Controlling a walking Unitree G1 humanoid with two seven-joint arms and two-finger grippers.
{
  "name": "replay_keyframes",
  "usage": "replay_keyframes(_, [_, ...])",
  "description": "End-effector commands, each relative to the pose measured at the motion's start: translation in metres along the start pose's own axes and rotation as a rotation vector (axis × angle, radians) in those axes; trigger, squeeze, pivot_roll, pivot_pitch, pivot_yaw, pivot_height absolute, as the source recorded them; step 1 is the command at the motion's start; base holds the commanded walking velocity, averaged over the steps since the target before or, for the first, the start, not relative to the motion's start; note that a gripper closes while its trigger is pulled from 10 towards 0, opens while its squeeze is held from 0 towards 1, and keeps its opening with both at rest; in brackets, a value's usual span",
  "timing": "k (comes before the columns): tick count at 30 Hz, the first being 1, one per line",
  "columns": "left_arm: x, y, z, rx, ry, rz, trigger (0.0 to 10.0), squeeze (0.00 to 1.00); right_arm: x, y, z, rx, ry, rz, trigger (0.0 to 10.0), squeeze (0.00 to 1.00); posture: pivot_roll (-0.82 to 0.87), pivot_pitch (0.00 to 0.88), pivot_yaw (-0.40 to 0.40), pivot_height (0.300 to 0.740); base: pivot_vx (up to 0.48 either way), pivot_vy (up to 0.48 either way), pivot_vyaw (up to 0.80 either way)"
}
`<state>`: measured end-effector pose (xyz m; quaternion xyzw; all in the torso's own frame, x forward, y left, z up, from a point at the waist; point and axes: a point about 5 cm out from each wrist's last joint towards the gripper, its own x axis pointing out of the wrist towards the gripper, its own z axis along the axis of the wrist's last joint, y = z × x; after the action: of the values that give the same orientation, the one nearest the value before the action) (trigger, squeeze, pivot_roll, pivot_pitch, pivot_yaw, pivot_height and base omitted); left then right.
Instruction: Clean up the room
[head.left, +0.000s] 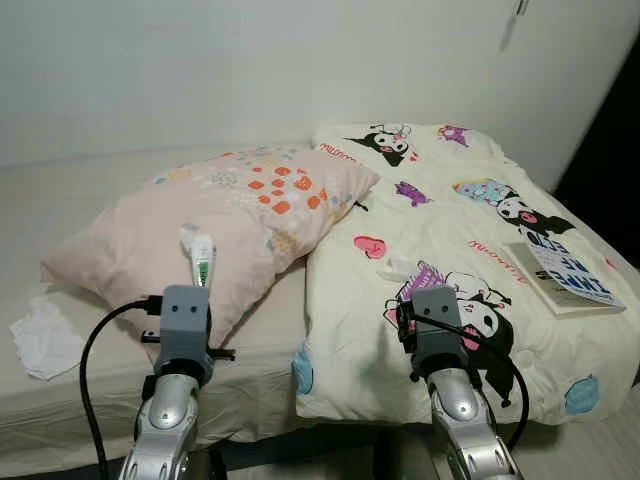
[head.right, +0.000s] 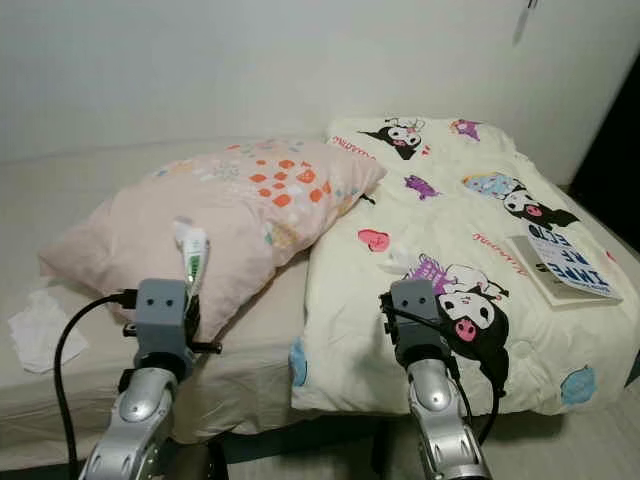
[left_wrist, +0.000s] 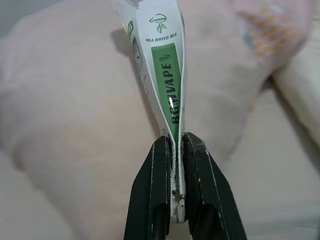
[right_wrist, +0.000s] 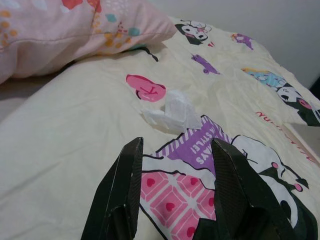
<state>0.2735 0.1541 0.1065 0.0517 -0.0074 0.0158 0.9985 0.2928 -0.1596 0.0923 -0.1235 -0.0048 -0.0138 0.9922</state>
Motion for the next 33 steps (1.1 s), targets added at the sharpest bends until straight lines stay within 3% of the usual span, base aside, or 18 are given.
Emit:
replay_keyframes(1, [-0.0018,-0.0025,-0.0003,0.002,-0.006,-0.007,10.0,0.0,-0.0009,-0.0002,-0.0018,0.018,-0.002,-0.008,10.0,0.0,0.03,0.055,-0.024,0.554,0.0,0.0,0.0])
replay_keyframes(22, [-0.0005,-0.0041,0.0023,-0.008,-0.032,0.013,10.0,0.0,0.0035,0.006,-0.0018,0.02,-0.013,0.033,10.0,0.0,0.03,0.057,-0.032,0.639,0.0,0.0,0.0])
replay_keyframes(33, [-0.001,-0.0026,0.0022,-0.015,-0.036,0.023,10.0,0.0,0.0054,0.0084,-0.0008,0.022,-0.014,0.059,10.0,0.0,0.03,0.058,-0.033,0.659,0.0,0.0,0.0])
